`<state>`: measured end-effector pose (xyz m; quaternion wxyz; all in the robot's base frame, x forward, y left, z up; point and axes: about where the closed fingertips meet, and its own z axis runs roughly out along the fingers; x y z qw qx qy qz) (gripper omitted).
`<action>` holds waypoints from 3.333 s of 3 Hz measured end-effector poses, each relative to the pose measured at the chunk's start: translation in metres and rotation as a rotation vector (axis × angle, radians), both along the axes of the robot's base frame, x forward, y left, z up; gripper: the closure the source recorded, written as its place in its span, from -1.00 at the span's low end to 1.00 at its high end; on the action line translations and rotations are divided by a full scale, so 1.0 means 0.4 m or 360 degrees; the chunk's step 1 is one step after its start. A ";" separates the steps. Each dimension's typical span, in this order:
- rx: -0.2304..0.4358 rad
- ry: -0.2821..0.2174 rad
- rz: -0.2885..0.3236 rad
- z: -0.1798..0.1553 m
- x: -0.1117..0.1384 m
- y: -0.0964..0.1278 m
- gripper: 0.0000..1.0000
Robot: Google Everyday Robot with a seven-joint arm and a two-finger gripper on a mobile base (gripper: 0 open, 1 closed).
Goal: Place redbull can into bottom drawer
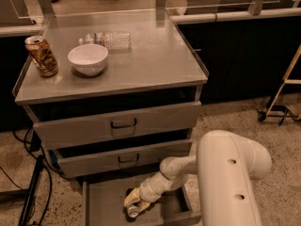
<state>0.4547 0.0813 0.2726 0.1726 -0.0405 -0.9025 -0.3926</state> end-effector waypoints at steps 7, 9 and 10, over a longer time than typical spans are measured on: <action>-0.0020 0.0211 -0.0434 -0.215 0.049 -0.012 1.00; 0.0031 0.0216 -0.0540 -0.244 0.072 0.016 1.00; 0.0082 0.0265 -0.0579 -0.271 0.073 0.017 1.00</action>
Offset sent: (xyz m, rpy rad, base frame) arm 0.0144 -0.0110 -0.0632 -0.0305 0.1136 -0.1254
